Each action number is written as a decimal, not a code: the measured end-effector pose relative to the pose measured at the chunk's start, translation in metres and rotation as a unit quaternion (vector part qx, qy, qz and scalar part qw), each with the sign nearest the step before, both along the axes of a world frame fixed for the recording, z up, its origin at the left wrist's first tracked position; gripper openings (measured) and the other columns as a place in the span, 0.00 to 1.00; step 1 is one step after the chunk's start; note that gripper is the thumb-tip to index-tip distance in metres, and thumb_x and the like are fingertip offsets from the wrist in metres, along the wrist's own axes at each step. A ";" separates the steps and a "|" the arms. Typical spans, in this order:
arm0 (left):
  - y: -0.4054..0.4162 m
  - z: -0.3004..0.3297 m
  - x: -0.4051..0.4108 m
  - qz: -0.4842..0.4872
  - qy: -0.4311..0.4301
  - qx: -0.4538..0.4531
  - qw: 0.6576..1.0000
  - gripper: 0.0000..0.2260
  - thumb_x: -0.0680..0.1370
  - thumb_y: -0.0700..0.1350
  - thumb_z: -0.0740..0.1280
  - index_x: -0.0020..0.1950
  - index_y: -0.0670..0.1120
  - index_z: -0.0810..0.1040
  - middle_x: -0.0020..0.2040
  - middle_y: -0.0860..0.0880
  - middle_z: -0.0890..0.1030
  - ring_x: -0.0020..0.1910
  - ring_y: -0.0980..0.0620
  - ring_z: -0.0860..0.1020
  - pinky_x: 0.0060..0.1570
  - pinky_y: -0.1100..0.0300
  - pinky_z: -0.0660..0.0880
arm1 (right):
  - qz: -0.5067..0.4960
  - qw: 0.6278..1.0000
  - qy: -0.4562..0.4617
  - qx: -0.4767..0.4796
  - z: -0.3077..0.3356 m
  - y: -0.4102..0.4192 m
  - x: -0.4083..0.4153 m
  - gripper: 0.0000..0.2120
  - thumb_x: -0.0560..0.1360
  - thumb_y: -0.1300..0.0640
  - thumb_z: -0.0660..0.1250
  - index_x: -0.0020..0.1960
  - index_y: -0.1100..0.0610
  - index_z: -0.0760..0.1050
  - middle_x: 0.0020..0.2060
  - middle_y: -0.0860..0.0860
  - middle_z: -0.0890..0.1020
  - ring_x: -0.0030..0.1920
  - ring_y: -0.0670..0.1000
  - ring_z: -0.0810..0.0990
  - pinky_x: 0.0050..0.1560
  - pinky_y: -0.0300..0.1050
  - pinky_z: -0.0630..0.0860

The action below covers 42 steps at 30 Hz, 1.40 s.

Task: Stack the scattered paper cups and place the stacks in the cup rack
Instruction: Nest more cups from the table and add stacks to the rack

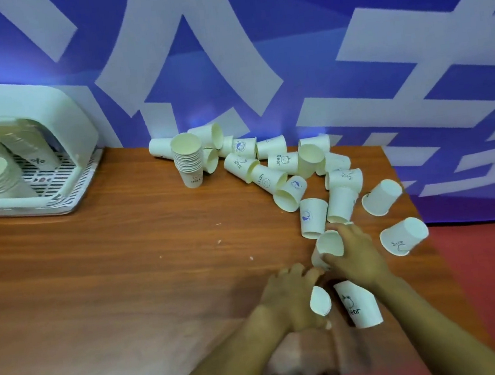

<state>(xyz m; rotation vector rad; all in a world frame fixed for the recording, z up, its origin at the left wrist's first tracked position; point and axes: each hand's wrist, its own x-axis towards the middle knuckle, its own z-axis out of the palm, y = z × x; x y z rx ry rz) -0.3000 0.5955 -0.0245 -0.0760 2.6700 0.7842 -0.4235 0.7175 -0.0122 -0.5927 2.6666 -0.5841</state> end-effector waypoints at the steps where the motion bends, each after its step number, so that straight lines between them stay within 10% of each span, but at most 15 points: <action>1: 0.008 -0.004 -0.003 -0.010 -0.004 -0.012 1.000 0.41 0.66 0.59 0.74 0.74 0.53 0.59 0.67 0.47 0.67 0.65 0.42 0.67 0.65 0.48 0.64 | 0.003 1.000 0.002 0.024 -0.001 0.003 -0.003 0.30 0.69 0.51 0.70 0.69 0.49 0.66 0.65 0.52 0.69 0.63 0.57 0.68 0.58 0.48 0.67; 18: 0.023 -0.014 -0.013 0.018 -0.043 -0.113 0.992 0.22 0.75 0.55 0.66 0.65 0.47 0.68 0.64 0.46 0.72 0.61 0.42 0.72 0.56 0.51 0.68 | 0.033 0.997 -0.018 0.063 -0.021 0.007 -0.016 0.35 0.70 0.54 0.70 0.73 0.48 0.59 0.69 0.51 0.67 0.67 0.57 0.62 0.62 0.49 0.67; 27: -0.045 0.020 0.013 0.200 -0.007 0.026 0.979 0.20 0.69 0.55 0.71 0.50 0.48 0.65 0.48 0.49 0.76 0.48 0.46 0.76 0.44 0.55 0.74 | 0.010 0.999 0.031 0.033 -0.003 -0.004 -0.007 0.34 0.67 0.52 0.70 0.71 0.47 0.62 0.67 0.49 0.70 0.66 0.56 0.65 0.59 0.51 0.70; 31: -0.093 0.027 0.037 0.309 0.044 0.093 0.946 0.23 0.67 0.50 0.75 0.46 0.47 0.60 0.40 0.52 0.69 0.39 0.50 0.69 0.28 0.65 0.61 | 0.015 0.999 0.039 0.000 0.006 -0.029 0.006 0.34 0.67 0.52 0.71 0.71 0.48 0.63 0.65 0.50 0.72 0.65 0.55 0.67 0.58 0.50 0.69; 37: -0.169 0.046 0.071 0.346 0.023 0.076 0.935 0.38 0.67 0.45 0.74 0.72 0.49 0.58 0.60 0.47 0.64 0.48 0.51 0.70 0.44 0.63 0.67 | 0.037 0.998 0.035 -0.038 0.023 -0.088 0.038 0.32 0.69 0.50 0.70 0.71 0.45 0.62 0.66 0.47 0.69 0.67 0.52 0.66 0.59 0.49 0.69; 42: -0.229 0.060 0.102 0.349 0.030 0.097 0.932 0.20 0.68 0.40 0.71 0.54 0.49 0.66 0.56 0.47 0.65 0.39 0.55 0.71 0.31 0.67 0.66 | 0.054 0.995 0.048 -0.076 0.043 -0.148 0.067 0.31 0.68 0.50 0.71 0.69 0.46 0.65 0.65 0.47 0.70 0.66 0.51 0.68 0.61 0.48 0.70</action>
